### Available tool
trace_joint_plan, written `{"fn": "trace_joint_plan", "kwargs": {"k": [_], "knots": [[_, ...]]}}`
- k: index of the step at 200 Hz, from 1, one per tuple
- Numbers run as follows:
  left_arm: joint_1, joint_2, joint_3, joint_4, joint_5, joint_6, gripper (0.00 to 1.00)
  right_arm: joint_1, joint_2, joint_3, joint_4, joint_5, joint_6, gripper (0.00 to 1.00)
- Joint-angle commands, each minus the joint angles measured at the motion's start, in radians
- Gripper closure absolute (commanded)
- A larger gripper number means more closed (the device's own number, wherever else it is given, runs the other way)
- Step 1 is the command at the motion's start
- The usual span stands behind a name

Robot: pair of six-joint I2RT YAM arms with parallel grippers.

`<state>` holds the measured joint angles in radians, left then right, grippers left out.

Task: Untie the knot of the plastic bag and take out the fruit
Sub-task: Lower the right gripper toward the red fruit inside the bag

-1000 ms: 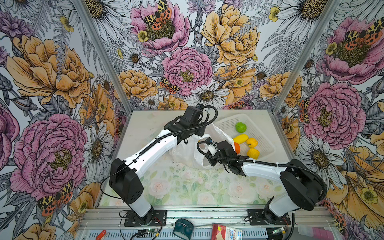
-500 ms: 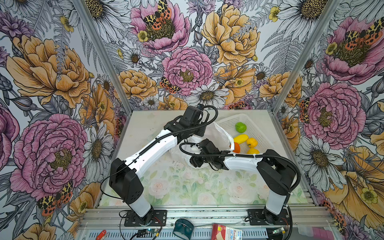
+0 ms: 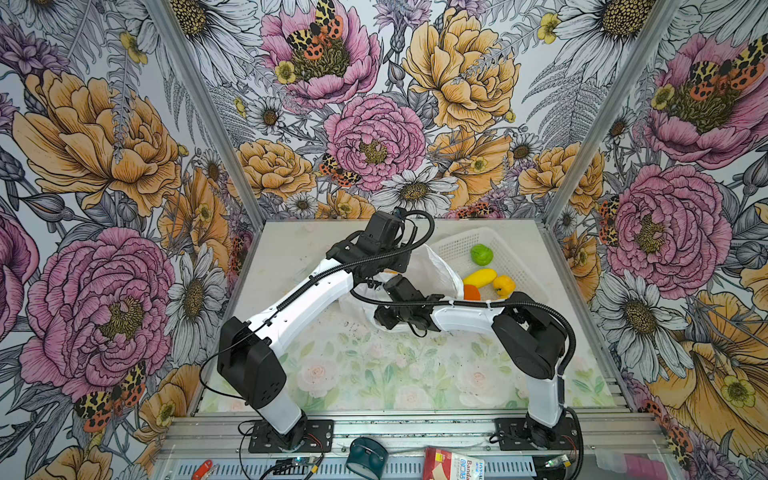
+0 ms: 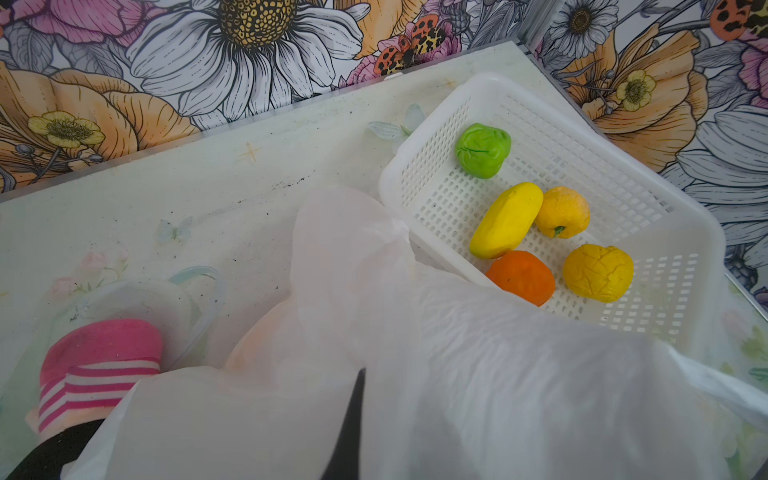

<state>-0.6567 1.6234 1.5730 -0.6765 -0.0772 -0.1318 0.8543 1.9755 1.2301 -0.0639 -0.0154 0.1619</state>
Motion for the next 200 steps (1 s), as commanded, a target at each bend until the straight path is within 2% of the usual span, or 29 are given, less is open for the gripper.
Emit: {"fn": "trace_joint_plan", "kwargs": {"k": [1,14,36,45,81,127,156,185,200], "knots": [[0.006,-0.035,0.036,0.003,0.023,-0.019,1.0,-0.013,-0.003,0.014,-0.031,0.085,0.03,0.51],[0.006,-0.034,0.036,0.004,0.024,-0.02,1.0,-0.023,-0.005,0.011,-0.031,0.092,0.047,0.57],[0.006,-0.031,0.035,0.003,0.019,-0.02,1.0,-0.049,-0.01,0.005,-0.028,0.114,0.086,0.78],[0.006,-0.032,0.035,0.003,0.019,-0.02,1.0,-0.055,-0.017,-0.002,-0.026,0.119,0.101,0.83],[0.007,-0.033,0.036,0.002,0.017,-0.02,1.0,-0.109,-0.101,-0.107,0.068,0.122,0.141,0.85],[0.008,-0.029,0.037,0.0,0.015,-0.021,1.0,-0.137,-0.2,-0.224,0.184,0.101,0.175,0.74],[0.006,-0.02,0.036,-0.002,0.013,-0.022,1.0,-0.147,-0.213,-0.25,0.225,0.077,0.186,0.59],[0.006,-0.014,0.037,-0.005,0.013,-0.026,1.0,-0.148,-0.206,-0.254,0.243,0.05,0.197,0.38],[0.006,-0.009,0.039,-0.005,0.016,-0.026,1.0,-0.143,-0.187,-0.238,0.254,0.004,0.227,0.35]]}}
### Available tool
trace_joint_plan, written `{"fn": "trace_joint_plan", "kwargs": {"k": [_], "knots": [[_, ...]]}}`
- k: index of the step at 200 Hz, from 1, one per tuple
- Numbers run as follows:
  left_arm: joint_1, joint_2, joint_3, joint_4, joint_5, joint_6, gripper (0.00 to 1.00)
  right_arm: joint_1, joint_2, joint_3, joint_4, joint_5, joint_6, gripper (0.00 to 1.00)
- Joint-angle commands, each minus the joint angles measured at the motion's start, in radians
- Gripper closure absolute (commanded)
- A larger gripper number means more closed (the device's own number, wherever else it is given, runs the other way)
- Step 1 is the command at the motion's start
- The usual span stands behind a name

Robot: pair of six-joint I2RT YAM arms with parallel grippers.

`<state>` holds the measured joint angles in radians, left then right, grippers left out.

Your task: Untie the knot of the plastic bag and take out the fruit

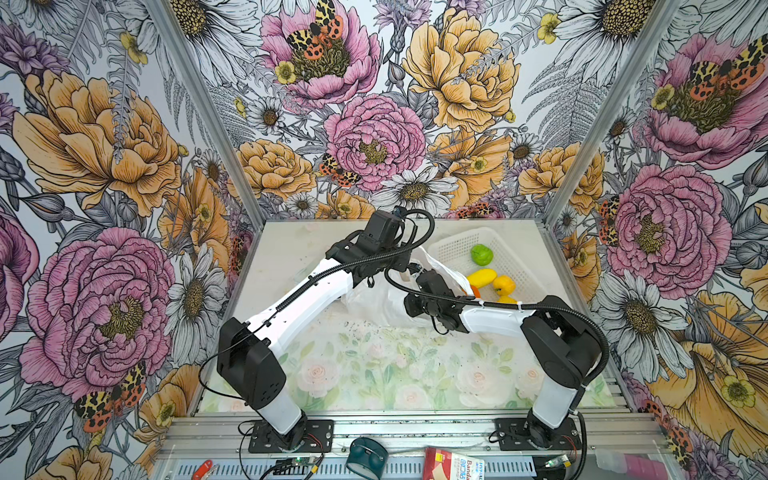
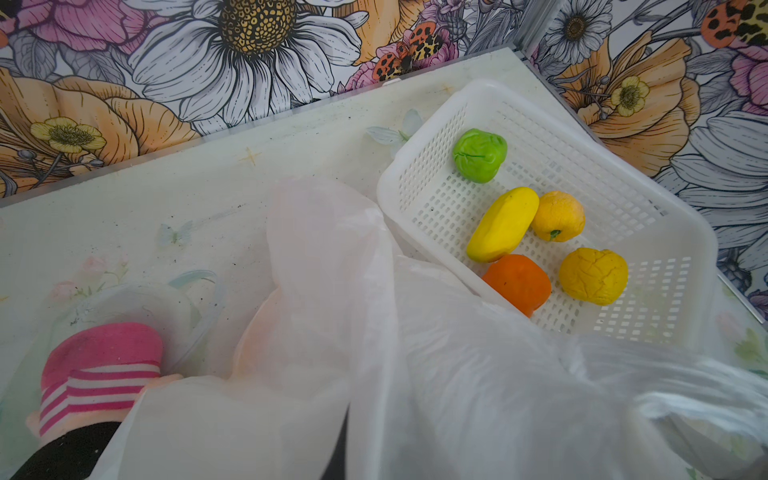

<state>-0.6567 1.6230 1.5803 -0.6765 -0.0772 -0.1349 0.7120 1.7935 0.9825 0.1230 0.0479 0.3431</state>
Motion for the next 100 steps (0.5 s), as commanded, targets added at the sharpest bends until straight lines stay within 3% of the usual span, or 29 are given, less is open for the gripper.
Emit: {"fn": "trace_joint_plan", "kwargs": {"k": [1,37,65,100], "knots": [[0.006,-0.009,0.031,-0.005,0.016,-0.023,1.0,0.0,-0.004,0.011,0.068,-0.063,0.047,0.35],[0.006,0.007,0.039,-0.012,0.017,-0.017,1.0,0.075,0.054,0.061,0.108,-0.013,0.16,0.32],[0.005,0.021,0.041,-0.014,0.026,-0.018,1.0,0.192,0.128,0.169,0.045,0.092,0.137,0.26],[-0.024,0.036,0.062,-0.052,-0.043,0.0,1.0,0.227,0.198,0.233,0.029,0.162,0.152,0.24]]}}
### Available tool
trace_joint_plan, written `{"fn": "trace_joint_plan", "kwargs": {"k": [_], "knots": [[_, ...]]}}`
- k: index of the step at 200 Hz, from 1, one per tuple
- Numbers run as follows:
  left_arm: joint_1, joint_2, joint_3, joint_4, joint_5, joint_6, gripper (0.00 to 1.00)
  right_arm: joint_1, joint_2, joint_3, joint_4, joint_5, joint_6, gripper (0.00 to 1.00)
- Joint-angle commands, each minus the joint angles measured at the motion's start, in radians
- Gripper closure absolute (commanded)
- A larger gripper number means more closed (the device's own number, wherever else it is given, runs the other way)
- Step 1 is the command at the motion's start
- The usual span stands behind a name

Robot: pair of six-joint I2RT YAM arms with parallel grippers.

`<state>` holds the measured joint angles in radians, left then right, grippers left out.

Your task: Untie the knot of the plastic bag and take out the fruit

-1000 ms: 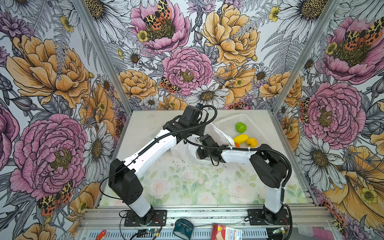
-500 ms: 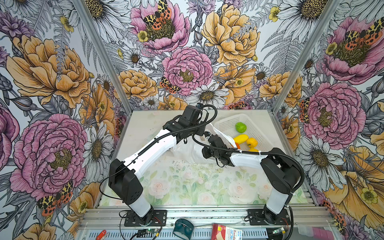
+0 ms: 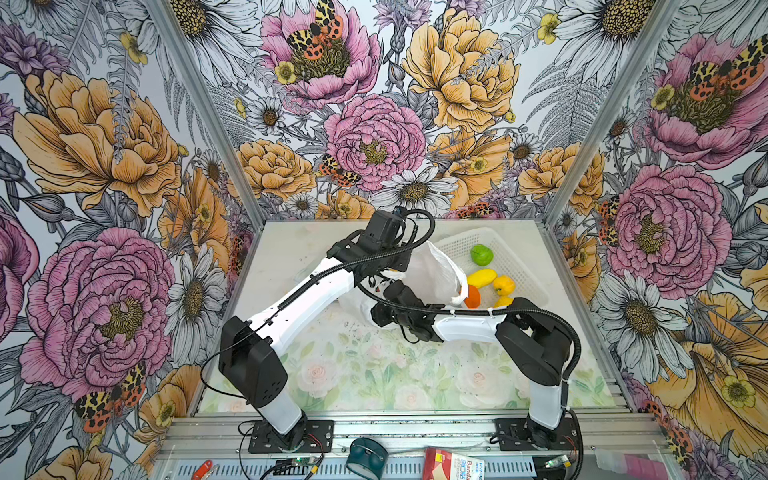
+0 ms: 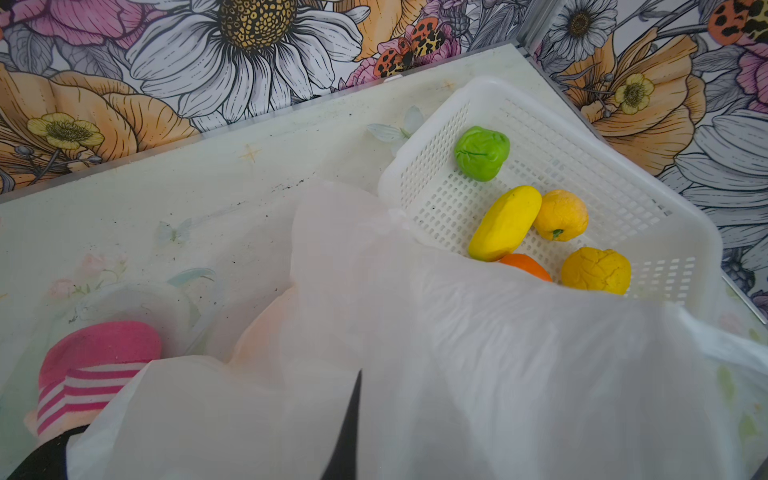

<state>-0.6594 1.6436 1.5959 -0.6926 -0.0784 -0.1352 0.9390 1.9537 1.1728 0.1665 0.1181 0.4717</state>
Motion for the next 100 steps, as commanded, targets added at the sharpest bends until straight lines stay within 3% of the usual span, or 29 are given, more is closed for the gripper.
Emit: {"fn": "trace_joint_plan", "kwargs": {"k": [1,23,51,100], "knots": [[-0.023,0.015,0.046,-0.037,-0.047,0.001,1.0,0.0,0.038,0.043,-0.015,0.095,0.024,0.23],[-0.106,0.008,0.02,-0.079,-0.216,0.016,1.0,-0.006,0.025,0.027,-0.026,0.186,0.016,0.22],[-0.181,0.016,-0.014,-0.174,-0.332,0.015,1.0,-0.019,-0.018,-0.042,0.03,0.234,0.005,0.23],[-0.126,-0.071,-0.163,-0.175,-0.276,-0.036,1.0,-0.017,-0.098,-0.182,0.219,0.196,-0.03,0.33]]}}
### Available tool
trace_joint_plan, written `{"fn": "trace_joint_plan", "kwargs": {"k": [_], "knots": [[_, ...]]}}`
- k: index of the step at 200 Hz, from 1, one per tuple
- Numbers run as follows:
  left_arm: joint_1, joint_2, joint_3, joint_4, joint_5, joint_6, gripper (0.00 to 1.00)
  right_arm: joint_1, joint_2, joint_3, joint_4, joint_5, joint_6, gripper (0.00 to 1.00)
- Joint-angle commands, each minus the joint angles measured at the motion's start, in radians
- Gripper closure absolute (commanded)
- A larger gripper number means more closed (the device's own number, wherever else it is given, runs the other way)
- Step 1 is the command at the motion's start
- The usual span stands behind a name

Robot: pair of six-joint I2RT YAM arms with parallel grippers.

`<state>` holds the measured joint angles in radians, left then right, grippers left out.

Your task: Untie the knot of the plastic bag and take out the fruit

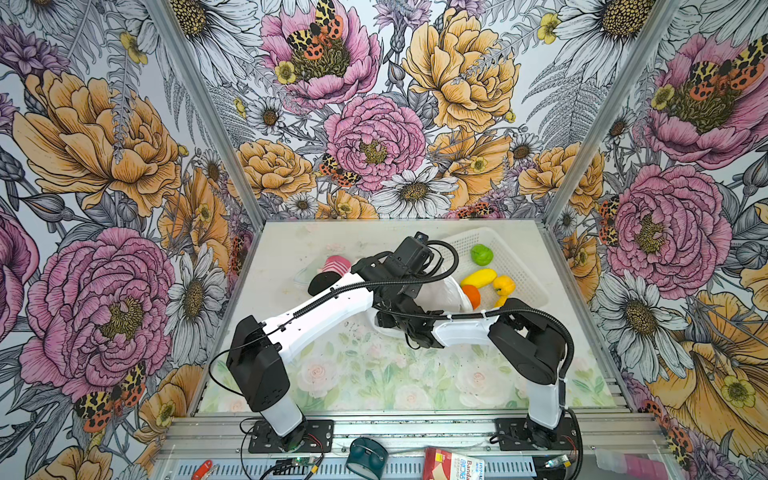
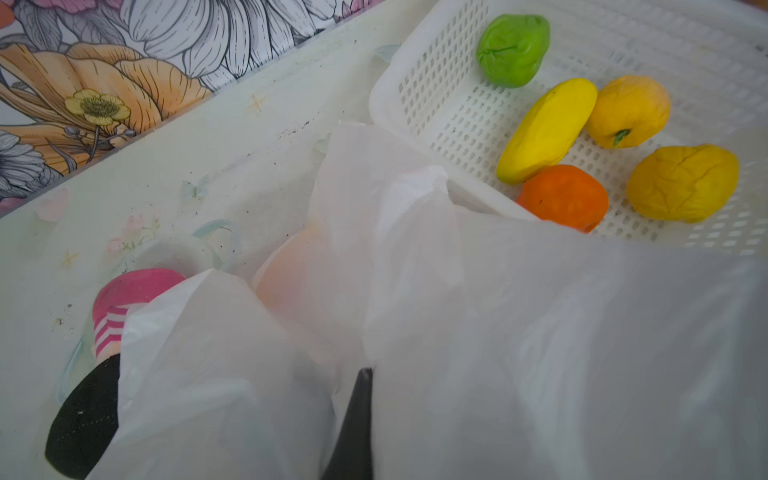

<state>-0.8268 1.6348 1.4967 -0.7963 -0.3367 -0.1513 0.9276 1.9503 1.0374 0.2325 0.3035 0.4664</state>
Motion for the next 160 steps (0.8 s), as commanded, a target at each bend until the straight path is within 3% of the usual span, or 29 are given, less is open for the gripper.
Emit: {"fn": "trace_joint_plan", "kwargs": {"k": [1,46,91,126,160], "knots": [[0.043,-0.063,-0.067,-0.071,-0.018,-0.02,1.0,-0.005,-0.097,-0.05,0.157,0.011,-0.026,0.33],[0.103,-0.087,-0.096,-0.058,-0.008,0.007,1.0,-0.011,-0.188,-0.163,0.241,0.059,-0.086,0.34],[0.139,-0.076,-0.102,-0.034,0.095,-0.002,1.0,-0.049,-0.183,-0.168,0.212,0.082,-0.093,0.34],[0.151,-0.075,-0.092,-0.029,0.154,-0.007,1.0,-0.082,-0.103,-0.108,0.199,-0.009,-0.094,0.2],[0.164,-0.073,-0.082,-0.015,0.221,-0.004,1.0,-0.087,0.039,0.055,0.173,-0.086,-0.067,0.17]]}}
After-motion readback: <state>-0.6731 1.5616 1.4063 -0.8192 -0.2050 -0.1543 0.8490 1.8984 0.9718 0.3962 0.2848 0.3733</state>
